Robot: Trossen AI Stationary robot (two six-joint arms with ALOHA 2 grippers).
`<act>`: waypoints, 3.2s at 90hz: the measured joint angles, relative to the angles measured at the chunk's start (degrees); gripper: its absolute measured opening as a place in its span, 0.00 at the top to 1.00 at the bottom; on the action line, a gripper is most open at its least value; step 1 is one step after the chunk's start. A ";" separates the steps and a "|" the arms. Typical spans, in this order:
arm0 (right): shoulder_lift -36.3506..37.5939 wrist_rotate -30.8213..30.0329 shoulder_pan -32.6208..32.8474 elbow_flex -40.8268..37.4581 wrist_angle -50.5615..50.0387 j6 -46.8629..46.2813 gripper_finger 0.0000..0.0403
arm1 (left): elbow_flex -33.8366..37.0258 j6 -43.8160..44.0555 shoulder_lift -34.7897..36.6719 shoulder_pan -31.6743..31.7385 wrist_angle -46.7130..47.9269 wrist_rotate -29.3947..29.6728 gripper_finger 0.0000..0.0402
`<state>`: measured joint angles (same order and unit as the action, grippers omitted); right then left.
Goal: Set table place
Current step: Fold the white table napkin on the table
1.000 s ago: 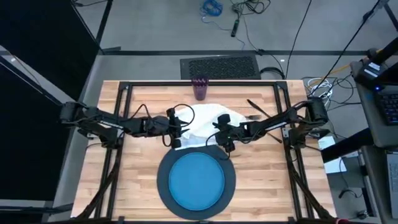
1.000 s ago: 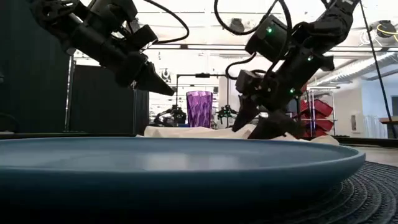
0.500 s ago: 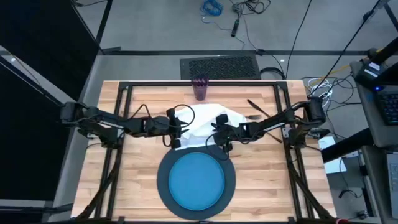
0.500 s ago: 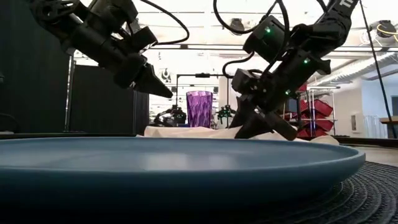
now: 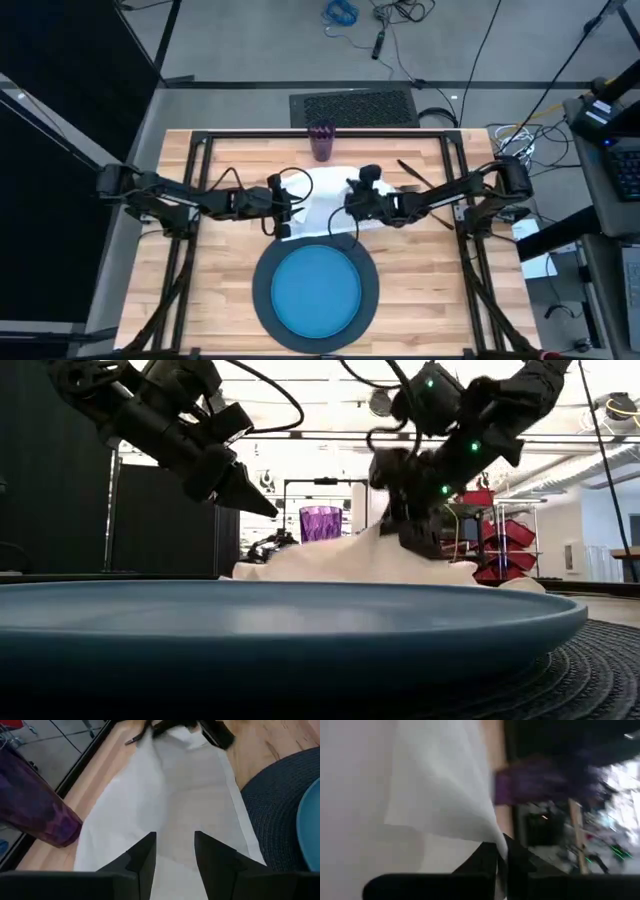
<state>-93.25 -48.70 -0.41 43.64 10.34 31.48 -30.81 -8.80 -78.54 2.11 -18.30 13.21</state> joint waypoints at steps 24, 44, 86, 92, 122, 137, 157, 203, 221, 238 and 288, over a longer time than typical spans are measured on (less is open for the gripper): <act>6.05 3.34 -0.82 0.02 -3.40 -5.89 1.00 | 0.00 2.23 0.00 0.02 -0.05 0.00 0.71; 6.05 20.81 -0.80 0.02 -4.30 -8.84 1.00 | 0.00 2.03 0.00 0.02 -0.69 0.13 0.71; 6.05 34.35 -4.21 0.02 1.58 -16.26 1.00 | 0.07 -10.79 -9.39 -1.01 -7.18 2.53 0.71; 6.05 37.38 -4.91 0.02 1.81 -18.16 1.00 | 0.07 -11.63 -11.18 -1.14 -9.20 6.99 0.71; 6.50 38.59 -6.22 0.02 3.63 -23.36 1.00 | -0.16 -11.65 -12.11 -1.38 -11.17 5.01 0.71; 8.60 39.70 -6.33 0.02 4.77 -25.00 1.00 | -0.48 -11.60 -12.11 -1.44 -11.22 5.52 0.71; 10.72 41.29 -6.24 0.02 5.17 -27.73 1.00 | -0.52 -11.15 -12.09 -1.44 -11.33 4.75 0.71; 11.61 39.68 -6.26 0.02 4.88 -28.79 1.00 | -1.73 -11.06 -12.07 -2.12 -10.86 1.96 0.71; 12.35 40.58 -6.23 0.02 5.61 -30.11 1.00 | -1.75 -11.08 -12.07 -2.14 -10.70 8.17 0.70; 12.37 42.94 -6.24 0.02 6.05 -30.37 1.00 | -1.75 -11.07 -12.07 -2.14 -10.71 14.53 0.70; 12.37 43.09 -6.22 0.02 6.28 -30.40 1.00 | -1.77 -10.99 -12.09 -2.14 -8.63 25.31 0.71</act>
<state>-80.88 -5.61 -6.63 43.66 16.62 1.08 -32.58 -19.79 -90.63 -0.03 -26.94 38.52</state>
